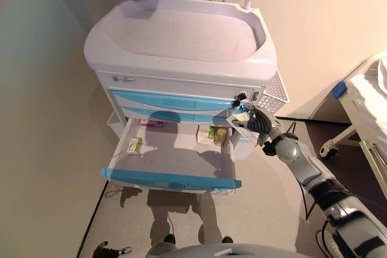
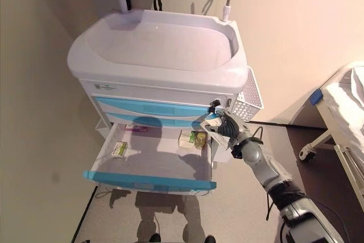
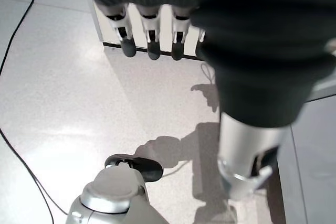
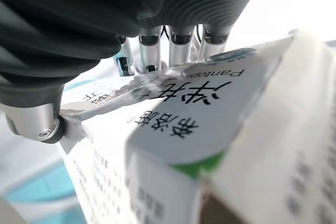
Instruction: Open the drawer and pick up the medicine
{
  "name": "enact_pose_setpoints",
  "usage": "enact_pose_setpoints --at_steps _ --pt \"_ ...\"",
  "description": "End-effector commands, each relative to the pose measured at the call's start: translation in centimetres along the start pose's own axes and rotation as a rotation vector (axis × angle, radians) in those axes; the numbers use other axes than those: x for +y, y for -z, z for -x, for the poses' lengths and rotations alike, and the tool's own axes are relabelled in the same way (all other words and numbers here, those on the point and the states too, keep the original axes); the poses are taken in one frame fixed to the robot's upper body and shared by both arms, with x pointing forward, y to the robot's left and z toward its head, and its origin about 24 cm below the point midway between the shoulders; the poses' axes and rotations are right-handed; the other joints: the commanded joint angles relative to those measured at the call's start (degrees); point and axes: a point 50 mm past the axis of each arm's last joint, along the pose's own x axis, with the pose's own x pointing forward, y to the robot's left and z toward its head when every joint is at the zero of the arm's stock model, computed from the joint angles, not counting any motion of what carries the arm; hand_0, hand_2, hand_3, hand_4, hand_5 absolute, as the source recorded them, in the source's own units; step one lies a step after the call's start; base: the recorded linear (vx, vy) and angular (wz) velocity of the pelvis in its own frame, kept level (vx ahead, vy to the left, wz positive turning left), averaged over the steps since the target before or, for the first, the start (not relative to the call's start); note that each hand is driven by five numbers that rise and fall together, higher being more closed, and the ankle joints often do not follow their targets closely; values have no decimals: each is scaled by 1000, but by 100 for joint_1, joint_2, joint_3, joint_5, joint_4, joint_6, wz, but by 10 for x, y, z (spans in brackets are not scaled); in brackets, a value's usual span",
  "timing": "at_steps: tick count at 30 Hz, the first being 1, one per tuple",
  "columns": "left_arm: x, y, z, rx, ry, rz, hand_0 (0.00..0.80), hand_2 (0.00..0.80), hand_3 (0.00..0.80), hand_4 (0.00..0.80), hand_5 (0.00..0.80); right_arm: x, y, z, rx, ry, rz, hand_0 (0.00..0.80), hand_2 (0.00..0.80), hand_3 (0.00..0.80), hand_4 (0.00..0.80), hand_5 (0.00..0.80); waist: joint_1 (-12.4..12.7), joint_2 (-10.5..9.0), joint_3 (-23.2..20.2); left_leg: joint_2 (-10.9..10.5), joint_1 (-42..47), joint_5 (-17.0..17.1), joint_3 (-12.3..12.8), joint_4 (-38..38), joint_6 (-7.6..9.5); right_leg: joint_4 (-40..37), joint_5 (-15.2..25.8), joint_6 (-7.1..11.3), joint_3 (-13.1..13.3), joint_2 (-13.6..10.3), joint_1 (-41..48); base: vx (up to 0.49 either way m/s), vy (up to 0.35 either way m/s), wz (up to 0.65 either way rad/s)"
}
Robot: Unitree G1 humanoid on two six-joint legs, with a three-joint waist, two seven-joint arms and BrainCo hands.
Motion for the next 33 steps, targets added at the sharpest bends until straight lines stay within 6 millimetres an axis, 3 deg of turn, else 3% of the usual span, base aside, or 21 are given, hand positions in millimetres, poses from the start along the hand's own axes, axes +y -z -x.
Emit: enact_pose_setpoints --at_steps 1,14,33 --pt "7 2 -2 24 -20 -50 0 0 0 0 0 -27 -24 0 -144 113 -63 800 800 800 800 800 70 -89 -165 -228 -274 73 -105 9 220 443 -456 375 -103 5 149 0 0 0" --pt "5 6 -1 29 -20 -78 0 0 0 0 0 -50 -46 12 -265 240 -154 800 800 800 800 800 2 -78 -199 -237 -264 50 -100 -7 223 449 -468 372 -91 -2 126 0 0 0" --pt "-1 8 1 19 -10 -160 0 0 0 0 0 -88 -81 -7 -392 423 -146 800 800 800 800 800 136 -141 -211 -283 -303 15 -115 14 266 425 -407 385 -53 -28 77 0 0 0"
